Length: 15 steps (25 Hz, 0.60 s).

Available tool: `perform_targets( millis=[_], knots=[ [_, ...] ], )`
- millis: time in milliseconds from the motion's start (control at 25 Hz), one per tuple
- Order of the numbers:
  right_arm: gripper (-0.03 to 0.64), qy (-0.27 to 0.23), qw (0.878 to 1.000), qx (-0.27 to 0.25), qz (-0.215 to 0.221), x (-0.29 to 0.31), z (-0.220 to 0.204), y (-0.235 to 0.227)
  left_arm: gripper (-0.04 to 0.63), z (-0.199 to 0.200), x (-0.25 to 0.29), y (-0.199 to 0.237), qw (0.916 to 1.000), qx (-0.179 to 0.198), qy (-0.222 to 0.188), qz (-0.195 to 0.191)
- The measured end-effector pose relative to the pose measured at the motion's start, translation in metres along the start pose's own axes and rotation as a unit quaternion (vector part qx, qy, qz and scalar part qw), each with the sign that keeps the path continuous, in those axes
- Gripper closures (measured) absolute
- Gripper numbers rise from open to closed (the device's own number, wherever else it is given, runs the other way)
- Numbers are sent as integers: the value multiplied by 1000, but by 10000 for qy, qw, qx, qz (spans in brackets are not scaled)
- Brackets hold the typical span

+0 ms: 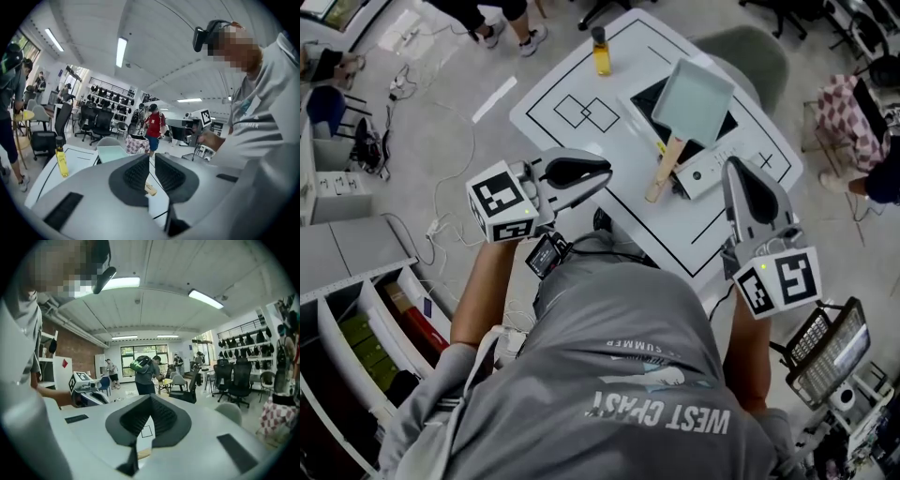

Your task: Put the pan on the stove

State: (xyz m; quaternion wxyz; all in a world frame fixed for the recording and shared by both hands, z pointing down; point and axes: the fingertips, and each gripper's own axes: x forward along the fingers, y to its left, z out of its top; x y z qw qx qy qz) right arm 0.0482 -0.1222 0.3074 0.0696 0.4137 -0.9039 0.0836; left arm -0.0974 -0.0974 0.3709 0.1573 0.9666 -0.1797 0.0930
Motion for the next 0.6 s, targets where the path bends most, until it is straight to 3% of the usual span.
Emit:
perform_targets(
  millis=[160, 280, 600],
  knots=[
    [609, 39, 9992, -390, -107, -8, 8, 1, 563, 17, -3, -7, 9991, 387, 81, 136],
    [609, -26, 9989, -402, -222, -19, 13, -5, 563, 30, -1, -15, 9983, 575, 101, 86],
    [610, -56, 9990, -263, -362, -28, 6, -20, 561, 36, 14, -21, 9981, 586, 185, 23]
  ],
)
